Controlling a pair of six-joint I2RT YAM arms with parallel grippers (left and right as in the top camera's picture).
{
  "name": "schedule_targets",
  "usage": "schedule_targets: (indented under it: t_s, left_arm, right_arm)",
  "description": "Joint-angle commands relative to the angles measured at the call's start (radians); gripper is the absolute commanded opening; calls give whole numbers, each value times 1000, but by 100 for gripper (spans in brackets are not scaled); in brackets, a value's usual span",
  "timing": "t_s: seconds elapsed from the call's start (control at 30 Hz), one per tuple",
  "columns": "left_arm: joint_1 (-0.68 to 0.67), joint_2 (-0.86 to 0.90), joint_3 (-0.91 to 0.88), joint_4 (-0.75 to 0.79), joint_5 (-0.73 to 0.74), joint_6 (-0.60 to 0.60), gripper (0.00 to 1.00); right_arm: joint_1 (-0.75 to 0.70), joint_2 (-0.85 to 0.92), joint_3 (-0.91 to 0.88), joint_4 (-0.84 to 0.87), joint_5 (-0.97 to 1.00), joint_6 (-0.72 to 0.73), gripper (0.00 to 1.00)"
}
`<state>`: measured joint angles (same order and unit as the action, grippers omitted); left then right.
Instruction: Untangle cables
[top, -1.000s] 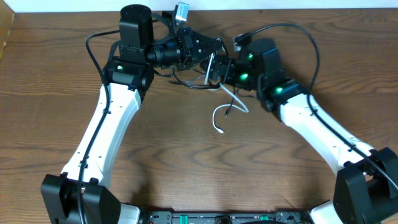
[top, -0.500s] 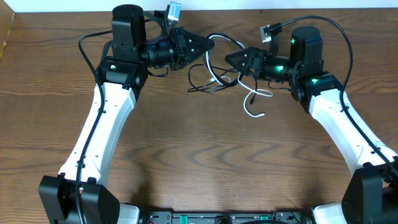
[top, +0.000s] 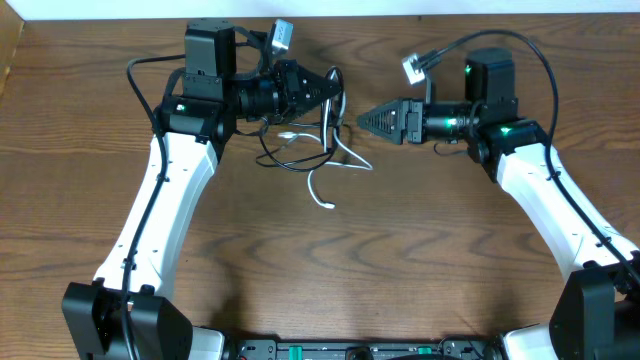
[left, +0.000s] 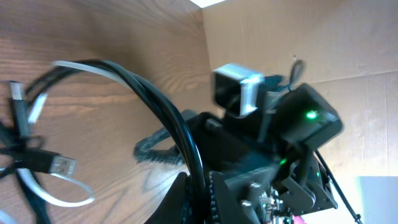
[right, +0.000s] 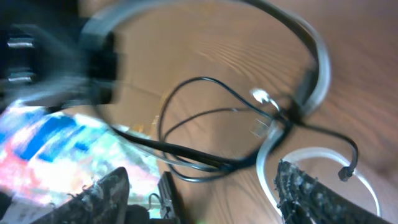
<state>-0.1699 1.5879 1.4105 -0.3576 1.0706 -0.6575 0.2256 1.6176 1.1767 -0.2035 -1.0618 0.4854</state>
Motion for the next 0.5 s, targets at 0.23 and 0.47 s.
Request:
schedule_targets:
  t_s: [0.23,0.47]
  left_arm:
    - [3,-19,13,3,-10,-17,8]
    - [-32,-19,13,3,-14,-17,7]
  right_arm:
    - [59,-8,-6,-144,411,58,37]
    - [162,-6,-6,-59,608,153,6]
